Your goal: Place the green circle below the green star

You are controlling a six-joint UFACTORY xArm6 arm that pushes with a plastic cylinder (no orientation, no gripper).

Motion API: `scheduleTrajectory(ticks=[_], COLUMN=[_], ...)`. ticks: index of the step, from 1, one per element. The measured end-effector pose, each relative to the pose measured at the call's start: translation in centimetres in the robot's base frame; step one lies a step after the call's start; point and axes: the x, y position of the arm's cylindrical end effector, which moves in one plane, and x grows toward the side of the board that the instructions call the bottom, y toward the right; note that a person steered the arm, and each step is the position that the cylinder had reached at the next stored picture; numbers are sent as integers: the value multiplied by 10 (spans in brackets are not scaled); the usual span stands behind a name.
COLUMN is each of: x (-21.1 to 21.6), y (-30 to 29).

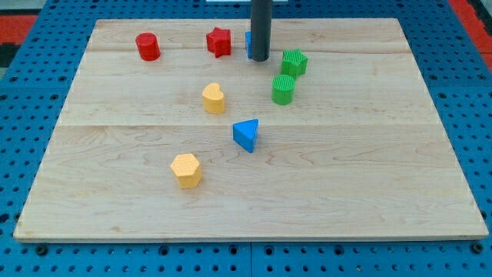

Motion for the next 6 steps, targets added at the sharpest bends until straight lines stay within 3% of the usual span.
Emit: scheduleTrajectory(ticks=[3, 4, 5, 6], x=[-3, 55, 97, 76], y=[-3, -6, 34, -48])
